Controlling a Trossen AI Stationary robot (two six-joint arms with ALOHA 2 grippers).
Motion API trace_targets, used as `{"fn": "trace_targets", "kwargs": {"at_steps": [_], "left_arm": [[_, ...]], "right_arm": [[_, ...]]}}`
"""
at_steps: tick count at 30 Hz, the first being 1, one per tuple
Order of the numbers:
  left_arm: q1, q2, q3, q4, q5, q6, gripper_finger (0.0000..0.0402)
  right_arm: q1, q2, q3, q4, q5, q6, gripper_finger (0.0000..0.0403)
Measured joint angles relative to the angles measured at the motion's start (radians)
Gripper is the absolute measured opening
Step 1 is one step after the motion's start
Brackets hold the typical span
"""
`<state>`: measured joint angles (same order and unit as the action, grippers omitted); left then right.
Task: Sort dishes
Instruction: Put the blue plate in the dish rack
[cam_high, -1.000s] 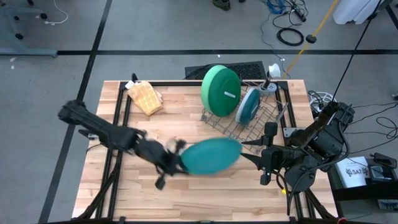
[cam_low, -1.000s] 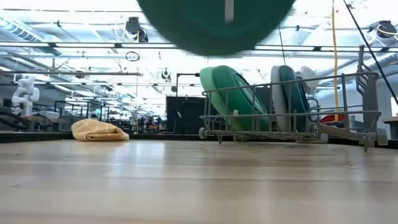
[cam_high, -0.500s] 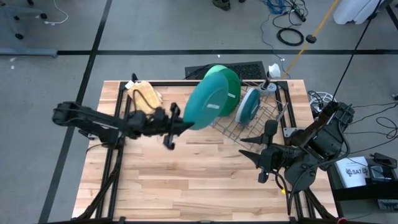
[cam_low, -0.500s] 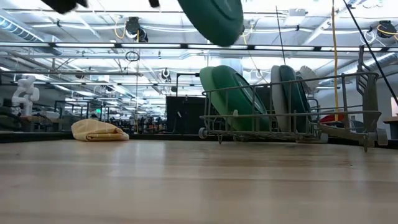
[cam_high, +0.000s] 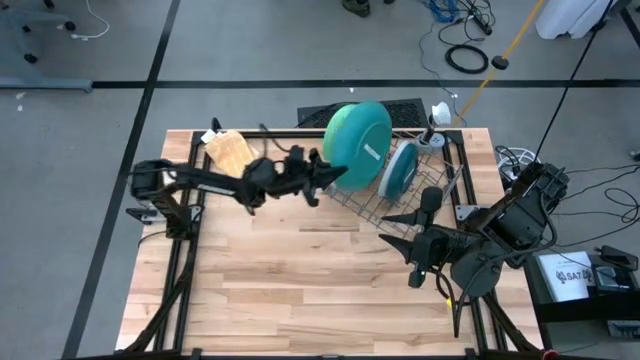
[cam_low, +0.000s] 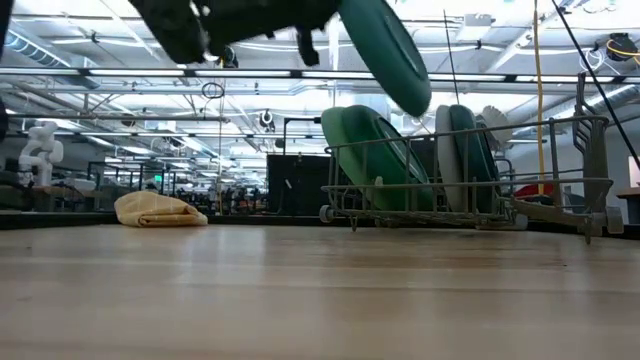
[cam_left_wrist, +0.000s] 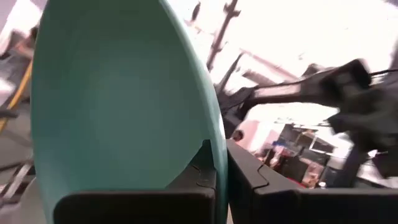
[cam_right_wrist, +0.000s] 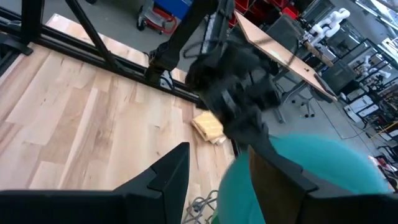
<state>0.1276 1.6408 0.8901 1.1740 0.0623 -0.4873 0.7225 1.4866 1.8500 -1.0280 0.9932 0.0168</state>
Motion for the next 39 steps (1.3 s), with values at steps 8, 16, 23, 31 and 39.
{"fn": "trace_targets", "kwargs": {"at_steps": [8,16,23,31,39], "left_arm": [[0.047,0.128,0.097,-0.010,0.009,-0.056,0.0014],[0.083,0.228,0.109,-0.007,0.008,-0.135,0.0014],[0.082,0.289,0.155,-0.010,0.022,-0.137,0.0014],[0.081,0.340,0.222,-0.087,0.041,-0.124,0.0014],[0.082,0.345,0.228,-0.079,0.027,-0.099,0.0014]], "right_arm": [[-0.003,0.000,0.000,-0.001,-0.003,-0.006,0.0155],[-0.002,0.000,0.000,-0.001,-0.005,-0.006,0.0155],[-0.002,0.000,0.000,-0.001,-0.004,-0.008,0.0155],[-0.002,0.000,0.000,-0.003,-0.004,-0.003,0.0155],[-0.002,0.000,0.000,-0.004,-0.004,-0.002,0.0155]]}}
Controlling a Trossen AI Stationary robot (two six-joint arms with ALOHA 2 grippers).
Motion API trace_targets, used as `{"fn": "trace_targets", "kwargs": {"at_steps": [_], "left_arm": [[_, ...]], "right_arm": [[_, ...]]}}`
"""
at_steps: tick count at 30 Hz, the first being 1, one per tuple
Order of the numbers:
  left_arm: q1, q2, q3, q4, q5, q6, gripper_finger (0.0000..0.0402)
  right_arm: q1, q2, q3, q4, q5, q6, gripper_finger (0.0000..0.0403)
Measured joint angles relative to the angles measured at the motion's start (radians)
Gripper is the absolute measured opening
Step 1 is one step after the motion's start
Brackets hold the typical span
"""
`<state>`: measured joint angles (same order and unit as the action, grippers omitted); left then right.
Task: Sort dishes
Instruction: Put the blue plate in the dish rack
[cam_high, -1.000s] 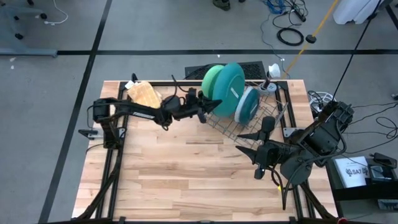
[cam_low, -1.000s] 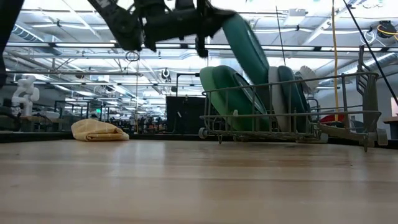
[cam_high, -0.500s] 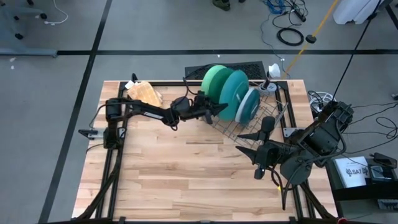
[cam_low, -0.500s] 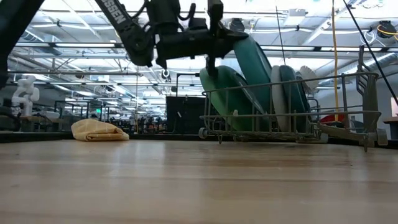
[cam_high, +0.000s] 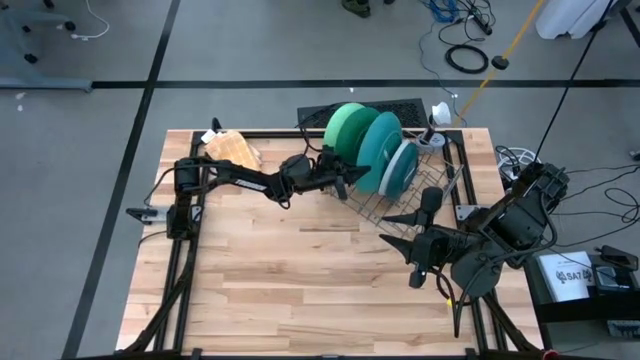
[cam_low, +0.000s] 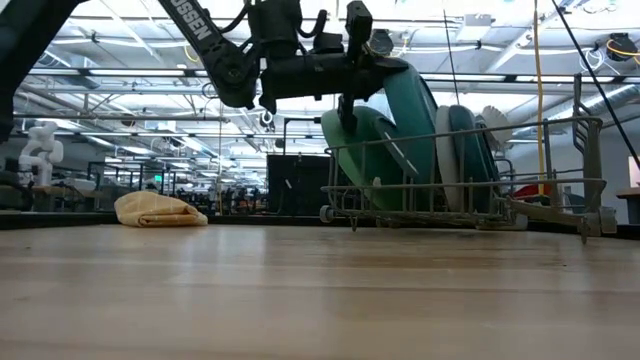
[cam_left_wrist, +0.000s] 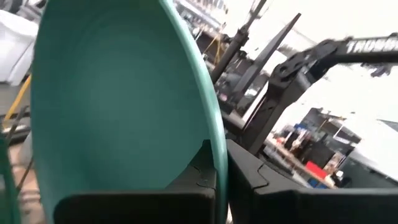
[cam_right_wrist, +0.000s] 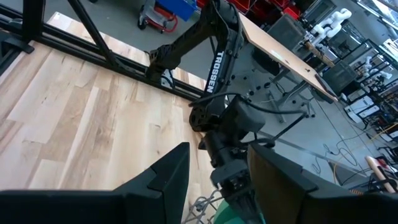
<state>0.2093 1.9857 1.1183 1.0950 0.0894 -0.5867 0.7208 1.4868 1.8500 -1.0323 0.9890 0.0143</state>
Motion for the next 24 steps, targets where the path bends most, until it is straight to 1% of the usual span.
{"fn": "trace_targets", "kwargs": {"at_steps": [4,8,14,19,24], "left_arm": [[0.004,-0.016,0.000,0.030,0.015,-0.002,0.0014],[0.004,-0.022,0.000,-0.027,0.017,0.019,0.0014],[0.004,-0.024,0.000,-0.037,0.019,0.043,0.0014],[0.003,-0.024,0.000,-0.121,0.009,0.078,0.0014],[0.003,-0.026,0.000,-0.145,0.005,0.096,0.0014]], "right_arm": [[0.000,0.000,0.000,-0.004,0.000,0.000,0.0155],[0.000,0.000,0.000,-0.008,0.000,0.002,0.0155],[0.000,0.000,0.000,-0.009,0.000,0.002,0.0155],[0.000,0.000,0.000,-0.012,0.000,0.003,0.0155],[0.000,0.000,0.000,-0.012,0.000,0.003,0.0155]]}}
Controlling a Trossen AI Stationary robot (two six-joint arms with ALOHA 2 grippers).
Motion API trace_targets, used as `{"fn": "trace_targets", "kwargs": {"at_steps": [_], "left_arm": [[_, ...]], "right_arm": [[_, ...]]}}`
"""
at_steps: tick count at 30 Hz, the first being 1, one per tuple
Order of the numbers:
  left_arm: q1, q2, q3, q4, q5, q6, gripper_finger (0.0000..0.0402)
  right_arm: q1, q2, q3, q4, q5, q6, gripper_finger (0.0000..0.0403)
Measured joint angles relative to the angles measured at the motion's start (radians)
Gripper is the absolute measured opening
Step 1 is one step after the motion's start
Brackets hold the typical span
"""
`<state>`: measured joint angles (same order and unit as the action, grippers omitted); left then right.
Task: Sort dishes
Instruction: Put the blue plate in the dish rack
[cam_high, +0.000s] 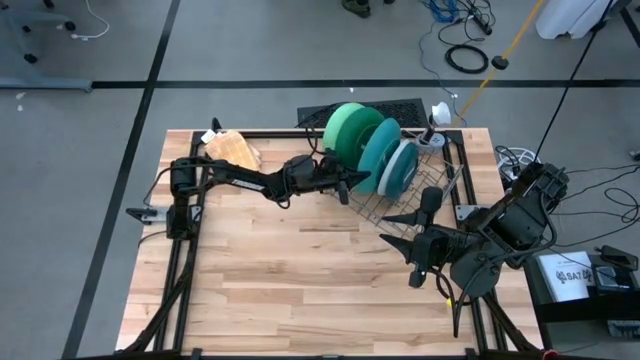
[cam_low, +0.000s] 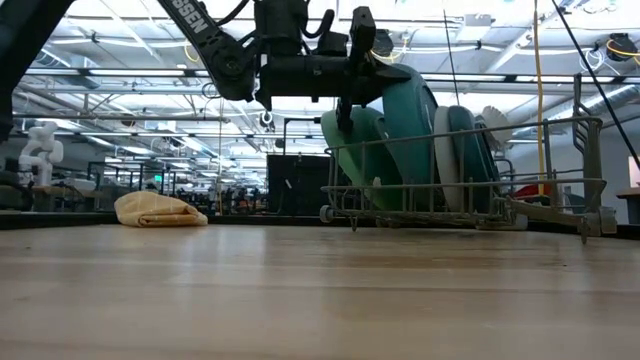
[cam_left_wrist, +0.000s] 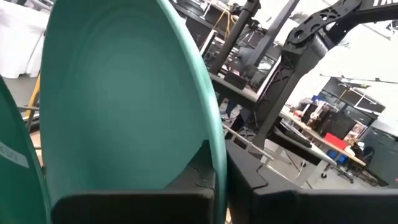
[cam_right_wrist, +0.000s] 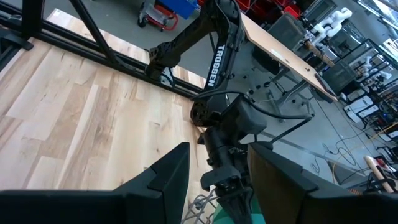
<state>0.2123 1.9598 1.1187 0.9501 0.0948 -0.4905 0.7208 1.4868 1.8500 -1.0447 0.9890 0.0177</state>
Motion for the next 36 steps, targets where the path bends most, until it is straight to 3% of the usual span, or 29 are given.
{"fn": "trace_targets", "kwargs": {"at_steps": [9,24,36], "left_arm": [[-0.007,0.000,0.000,-0.014,-0.014,-0.001,0.0109],[0.002,-0.041,-0.001,-0.033,0.086,0.024,0.0275],[0.004,-0.156,-0.001,-0.160,0.028,0.166,0.0289]], "right_arm": [[0.000,0.000,0.000,0.000,0.000,0.014,0.0155],[0.000,0.000,0.000,-0.003,-0.005,0.023,0.0155],[0.000,0.000,0.000,-0.003,-0.027,0.024,0.0155]]}}
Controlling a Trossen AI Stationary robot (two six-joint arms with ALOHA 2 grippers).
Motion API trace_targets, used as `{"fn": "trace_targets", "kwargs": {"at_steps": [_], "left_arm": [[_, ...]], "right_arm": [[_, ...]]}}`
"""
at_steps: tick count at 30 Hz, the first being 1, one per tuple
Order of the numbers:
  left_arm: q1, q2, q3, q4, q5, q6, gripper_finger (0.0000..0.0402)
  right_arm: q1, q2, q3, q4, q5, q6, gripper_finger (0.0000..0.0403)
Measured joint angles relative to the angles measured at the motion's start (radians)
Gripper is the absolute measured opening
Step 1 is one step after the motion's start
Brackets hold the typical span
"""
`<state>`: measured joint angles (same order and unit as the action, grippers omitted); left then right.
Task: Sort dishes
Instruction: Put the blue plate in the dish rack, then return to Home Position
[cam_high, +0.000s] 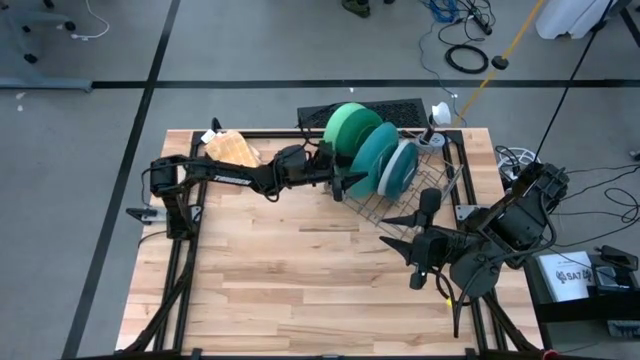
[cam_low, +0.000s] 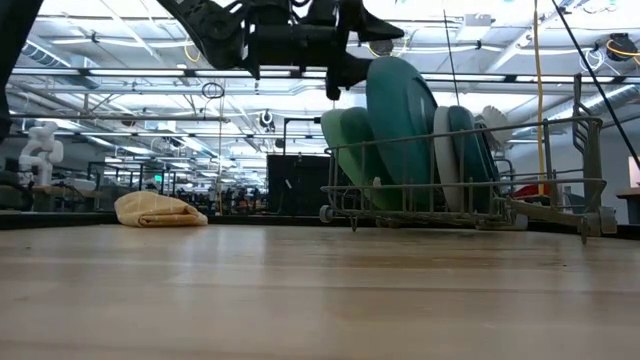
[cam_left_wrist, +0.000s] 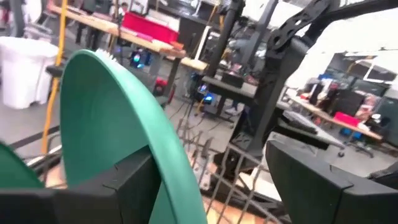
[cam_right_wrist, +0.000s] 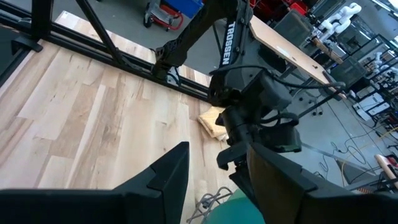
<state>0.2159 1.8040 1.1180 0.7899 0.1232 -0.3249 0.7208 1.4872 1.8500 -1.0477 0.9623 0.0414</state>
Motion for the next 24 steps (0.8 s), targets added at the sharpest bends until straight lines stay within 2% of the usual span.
{"fn": "trace_targets", "kwargs": {"at_steps": [4,9,12,17,24], "left_arm": [[0.010,0.001,0.000,-0.056,-0.038,-0.009,0.0289],[0.010,0.001,0.011,-0.077,-0.158,-0.009,0.0290],[0.010,0.001,0.042,-0.086,-0.230,-0.009,0.0290],[0.003,0.001,0.125,-0.216,-0.347,0.030,0.0290],[-0.009,-0.003,0.172,-0.272,-0.366,0.137,0.0290]], "right_arm": [[0.000,0.000,0.000,0.001,0.000,-0.001,0.0155],[0.000,0.000,0.000,0.004,0.000,-0.001,0.0155],[0.000,0.000,0.000,0.009,0.000,-0.001,0.0155],[0.000,0.000,0.000,0.012,0.000,-0.001,0.0155],[0.000,0.000,0.000,0.011,0.000,0.008,0.0155]]}}
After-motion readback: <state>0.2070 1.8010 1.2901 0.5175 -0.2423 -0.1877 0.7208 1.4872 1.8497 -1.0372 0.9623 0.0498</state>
